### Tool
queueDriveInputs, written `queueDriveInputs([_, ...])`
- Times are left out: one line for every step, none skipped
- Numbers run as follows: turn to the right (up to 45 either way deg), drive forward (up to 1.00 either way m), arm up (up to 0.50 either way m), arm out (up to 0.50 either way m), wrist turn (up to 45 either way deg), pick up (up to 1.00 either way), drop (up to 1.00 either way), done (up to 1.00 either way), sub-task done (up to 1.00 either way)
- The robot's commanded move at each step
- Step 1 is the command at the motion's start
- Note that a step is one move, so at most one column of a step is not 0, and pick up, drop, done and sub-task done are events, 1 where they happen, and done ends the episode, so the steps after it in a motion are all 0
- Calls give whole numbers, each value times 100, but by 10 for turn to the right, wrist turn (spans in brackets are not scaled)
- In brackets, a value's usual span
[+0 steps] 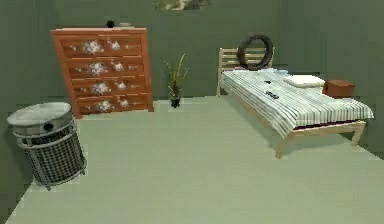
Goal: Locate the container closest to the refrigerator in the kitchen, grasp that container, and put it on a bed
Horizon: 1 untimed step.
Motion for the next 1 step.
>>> queueDriveInputs([-360,0,0,0,0,0,0,0,0])
